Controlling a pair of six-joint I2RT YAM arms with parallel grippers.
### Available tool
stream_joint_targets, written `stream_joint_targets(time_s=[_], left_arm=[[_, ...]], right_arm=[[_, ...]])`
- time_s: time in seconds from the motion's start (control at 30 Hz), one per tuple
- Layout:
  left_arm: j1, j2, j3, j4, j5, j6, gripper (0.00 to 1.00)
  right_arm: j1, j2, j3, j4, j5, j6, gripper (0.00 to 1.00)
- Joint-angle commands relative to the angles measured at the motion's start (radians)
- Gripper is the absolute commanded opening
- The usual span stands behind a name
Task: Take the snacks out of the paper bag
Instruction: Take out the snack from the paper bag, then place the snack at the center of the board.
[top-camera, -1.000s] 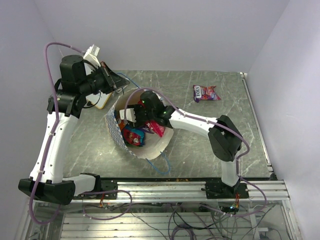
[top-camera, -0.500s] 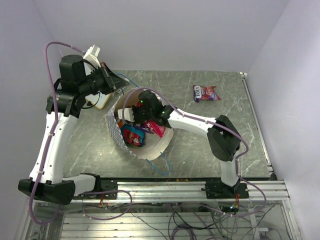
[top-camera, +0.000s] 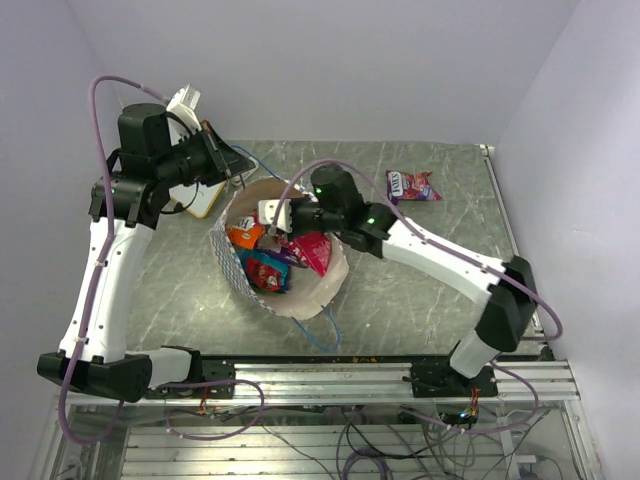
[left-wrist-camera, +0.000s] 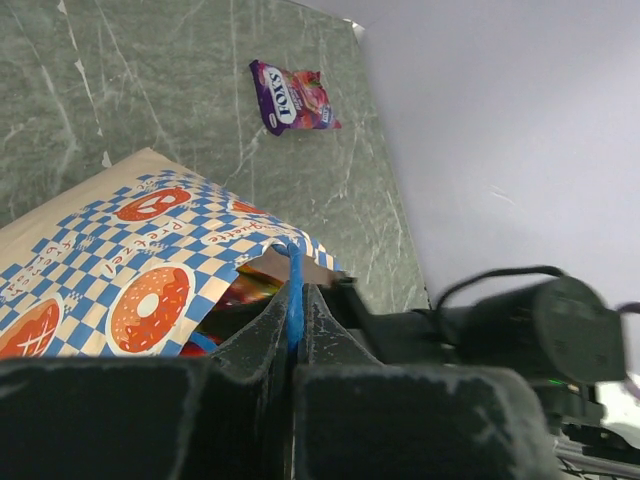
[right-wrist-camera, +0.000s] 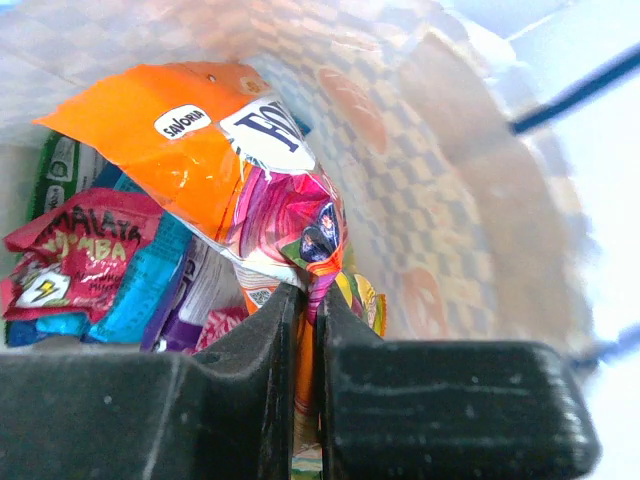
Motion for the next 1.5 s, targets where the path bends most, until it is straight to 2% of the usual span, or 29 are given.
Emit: stream_joint_targets(time_s=[0.0,0.23,0.57,0.67,0.87,1.0,1.1,1.3,1.47], left_arm=[[0.004,0.002,0.065,0.000,-0.019,0.017,0.07],[0.005,0.013,0.067,-0.016,-0.045,0.020,0.07],[0.005,0.021,0.057,-0.030,-0.052,0.022,0.07],[0.005,0.021,0.055,-0.034,-0.055,0.026,0.07],[0.005,0.020,0.049,-0.029,-0.049,0.026,0.07],[0.005,0.015,0.039,-0.029,-0.045,0.025,0.07],[0.005,0.011,0.035,-0.035,-0.042,0.028,0.07],[0.005,-0.001,0.018,-0.036,-0.034,0.030,0.07],[-0.002,0.000,0.023,-0.044,-0.038,0.038,0.07]], right_arm=[[0.000,-0.134,-0.044,-0.054,0.065,0.042,0.00],[-0.002,-0.342,-0.079,-0.170,0.177,0.047,0.00],[-0.033,-0.519,-0.057,-0.060,0.330,0.100,0.00],[-0.099,-0.565,-0.088,-0.012,0.336,0.110,0.00],[-0.325,-0.590,-0.230,0.075,0.376,0.134,0.00],[-0.408,-0.556,-0.384,0.215,0.424,0.091,0.00],[-0.521,-0.485,-0.453,0.295,0.386,0.027,0.00],[-0.673,-0.292,-0.438,0.352,0.272,-0.105,0.00],[-0.736,-0.129,-0.347,0.298,0.244,-0.250,0.00]])
